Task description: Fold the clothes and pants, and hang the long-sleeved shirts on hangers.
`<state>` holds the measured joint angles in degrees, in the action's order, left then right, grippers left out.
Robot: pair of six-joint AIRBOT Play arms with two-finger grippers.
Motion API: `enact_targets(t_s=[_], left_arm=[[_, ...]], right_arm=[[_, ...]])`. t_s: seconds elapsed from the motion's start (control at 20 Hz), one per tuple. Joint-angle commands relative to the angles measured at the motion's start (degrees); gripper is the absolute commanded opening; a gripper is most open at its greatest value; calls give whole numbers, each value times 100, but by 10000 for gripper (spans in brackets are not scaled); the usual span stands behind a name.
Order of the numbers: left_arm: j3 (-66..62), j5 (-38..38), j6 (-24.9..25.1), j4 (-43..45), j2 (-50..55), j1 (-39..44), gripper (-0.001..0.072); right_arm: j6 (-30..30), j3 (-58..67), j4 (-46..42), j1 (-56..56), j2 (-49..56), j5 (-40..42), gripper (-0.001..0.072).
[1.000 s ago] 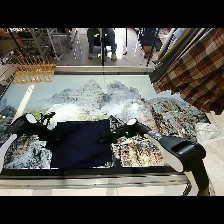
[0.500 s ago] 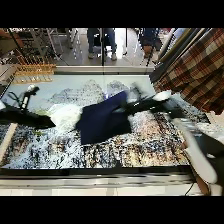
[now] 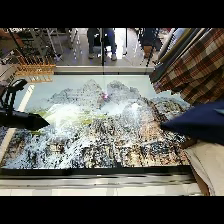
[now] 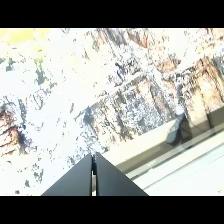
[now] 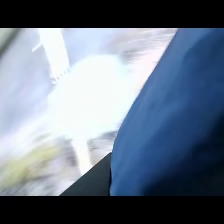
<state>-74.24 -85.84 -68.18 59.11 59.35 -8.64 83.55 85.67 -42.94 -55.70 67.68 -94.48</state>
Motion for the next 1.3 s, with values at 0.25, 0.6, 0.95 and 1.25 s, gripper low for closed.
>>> enact_targets(t_s=[0.25,0.6,0.95,1.25], left_arm=[[-2,-52,2,0,341,-4,9],[-2,-59,2,59,348,-4,11],[-2,127,-1840,3877,341,-9,11],[-2,713,-2656,4826,326,9,10]], right_arm=[[-809,-1919,-3449,-3215,-337,181,10],[-914,-2286,-3451,-3233,-269,3150,705],[-1331,-1167,922,-1954,-262,3473,444],[-1648,-1499,-1279,1582,-262,2367,443]])
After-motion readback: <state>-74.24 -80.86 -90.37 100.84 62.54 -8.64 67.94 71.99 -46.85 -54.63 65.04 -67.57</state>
